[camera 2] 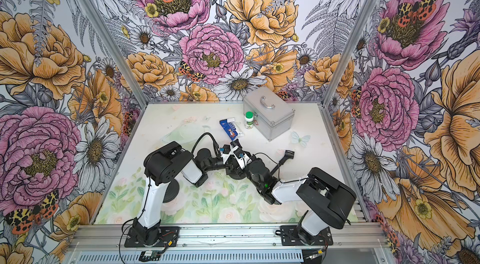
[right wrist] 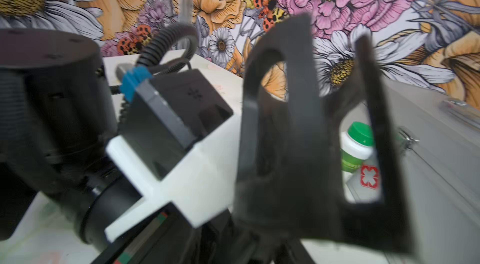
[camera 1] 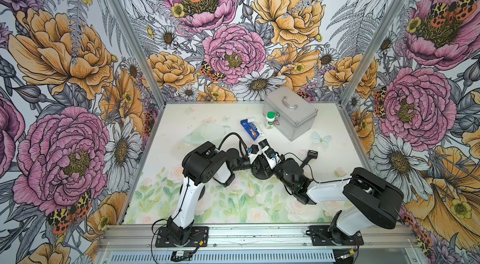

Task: Assemble a microphone stand
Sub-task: Screw the microphone stand pole into the microphone stand base.

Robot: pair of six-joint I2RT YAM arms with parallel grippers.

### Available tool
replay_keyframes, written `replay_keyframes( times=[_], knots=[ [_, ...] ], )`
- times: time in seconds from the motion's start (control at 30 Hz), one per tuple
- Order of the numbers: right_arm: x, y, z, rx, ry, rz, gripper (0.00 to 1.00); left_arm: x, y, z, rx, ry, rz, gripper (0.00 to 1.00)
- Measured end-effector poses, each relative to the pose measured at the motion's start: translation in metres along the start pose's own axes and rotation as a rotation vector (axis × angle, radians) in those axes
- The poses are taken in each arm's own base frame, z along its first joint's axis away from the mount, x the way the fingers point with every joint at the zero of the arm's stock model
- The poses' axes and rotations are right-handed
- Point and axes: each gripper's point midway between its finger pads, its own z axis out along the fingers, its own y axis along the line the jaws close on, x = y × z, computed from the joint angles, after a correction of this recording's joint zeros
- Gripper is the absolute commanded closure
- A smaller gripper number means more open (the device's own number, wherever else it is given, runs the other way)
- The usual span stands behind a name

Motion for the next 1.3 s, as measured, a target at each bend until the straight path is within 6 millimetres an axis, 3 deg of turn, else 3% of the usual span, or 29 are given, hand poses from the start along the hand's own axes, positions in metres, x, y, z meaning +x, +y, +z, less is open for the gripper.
replay_keyframes(
  times=[0.13, 0.33, 0.53, 0.63, 0.73, 0.83, 1.0, 1.17, 1.3],
  knots=[
    [-0.008, -0.004, -0.012, -0.198, -0.009, -0.028, 0.53, 0.000, 0.001, 0.000, -0.004, 0.001, -0.006, 0.85],
    [-0.021, -0.010, -0.011, -0.460, -0.008, -0.005, 0.56, 0.000, 0.001, 0.000, -0.004, 0.000, -0.006, 0.85],
    [-0.010, -0.006, -0.002, -0.670, 0.022, 0.092, 0.62, 0.000, 0.001, 0.000, -0.004, 0.000, -0.006, 0.85],
    [-0.008, 0.000, 0.000, -0.740, 0.032, 0.122, 0.73, 0.000, 0.001, 0.000, -0.003, 0.000, -0.005, 0.85],
    [-0.009, -0.002, 0.003, -0.755, 0.023, 0.113, 0.97, -0.001, 0.002, 0.001, -0.007, -0.002, -0.024, 0.85],
    [-0.009, -0.003, 0.004, -0.751, 0.028, 0.116, 1.00, -0.001, 0.002, 0.001, -0.008, -0.002, -0.029, 0.85],
    [-0.003, -0.005, 0.007, -0.586, 0.004, 0.124, 1.00, 0.000, 0.004, 0.000, -0.017, 0.000, -0.034, 0.85],
    [-0.002, -0.007, 0.005, -0.086, -0.057, 0.173, 1.00, -0.001, 0.003, 0.000, -0.009, -0.001, 0.015, 0.85],
    [-0.002, -0.009, 0.003, 0.176, -0.054, 0.221, 1.00, -0.002, 0.001, 0.000, 0.003, -0.006, 0.032, 0.85]
  ],
)
